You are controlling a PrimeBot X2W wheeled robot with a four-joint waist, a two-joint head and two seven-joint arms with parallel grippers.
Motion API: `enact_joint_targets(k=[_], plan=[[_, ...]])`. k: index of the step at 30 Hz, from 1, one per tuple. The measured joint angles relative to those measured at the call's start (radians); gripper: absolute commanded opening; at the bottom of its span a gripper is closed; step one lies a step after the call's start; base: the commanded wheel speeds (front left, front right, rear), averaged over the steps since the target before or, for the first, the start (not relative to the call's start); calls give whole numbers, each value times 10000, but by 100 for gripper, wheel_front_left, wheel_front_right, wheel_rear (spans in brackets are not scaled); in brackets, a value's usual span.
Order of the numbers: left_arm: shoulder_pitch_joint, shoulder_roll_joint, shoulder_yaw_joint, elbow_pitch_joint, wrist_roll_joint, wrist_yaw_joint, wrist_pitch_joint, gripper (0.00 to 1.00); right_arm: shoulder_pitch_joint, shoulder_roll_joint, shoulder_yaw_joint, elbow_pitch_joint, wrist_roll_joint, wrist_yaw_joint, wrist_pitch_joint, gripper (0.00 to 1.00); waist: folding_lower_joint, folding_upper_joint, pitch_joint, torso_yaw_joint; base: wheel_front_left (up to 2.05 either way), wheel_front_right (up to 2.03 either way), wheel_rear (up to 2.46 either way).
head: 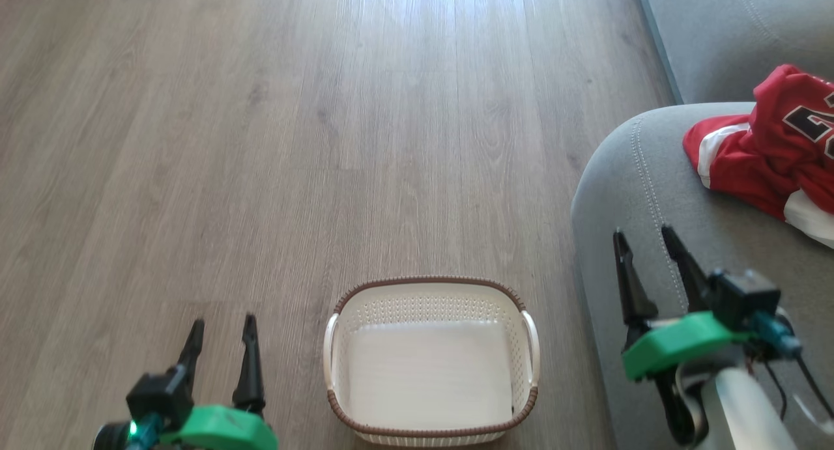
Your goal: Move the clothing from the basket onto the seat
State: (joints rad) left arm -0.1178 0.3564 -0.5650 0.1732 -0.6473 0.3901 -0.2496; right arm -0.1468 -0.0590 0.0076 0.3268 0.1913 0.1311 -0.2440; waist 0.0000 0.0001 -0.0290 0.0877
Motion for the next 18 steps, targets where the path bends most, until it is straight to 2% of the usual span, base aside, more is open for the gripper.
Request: enact_joint_targets(k=[7, 18], plan=[[847, 6, 378, -391, 176, 63, 0, 100, 1002, 42, 63, -784, 360, 0, 153, 100, 0, 0, -131, 4, 0, 0, 0], [1580, -10, 823, -665, 552, -29, 2, 100, 1838, 75, -153, -1279, 476, 0, 153, 100, 0, 0, -391, -17, 0, 0, 0]])
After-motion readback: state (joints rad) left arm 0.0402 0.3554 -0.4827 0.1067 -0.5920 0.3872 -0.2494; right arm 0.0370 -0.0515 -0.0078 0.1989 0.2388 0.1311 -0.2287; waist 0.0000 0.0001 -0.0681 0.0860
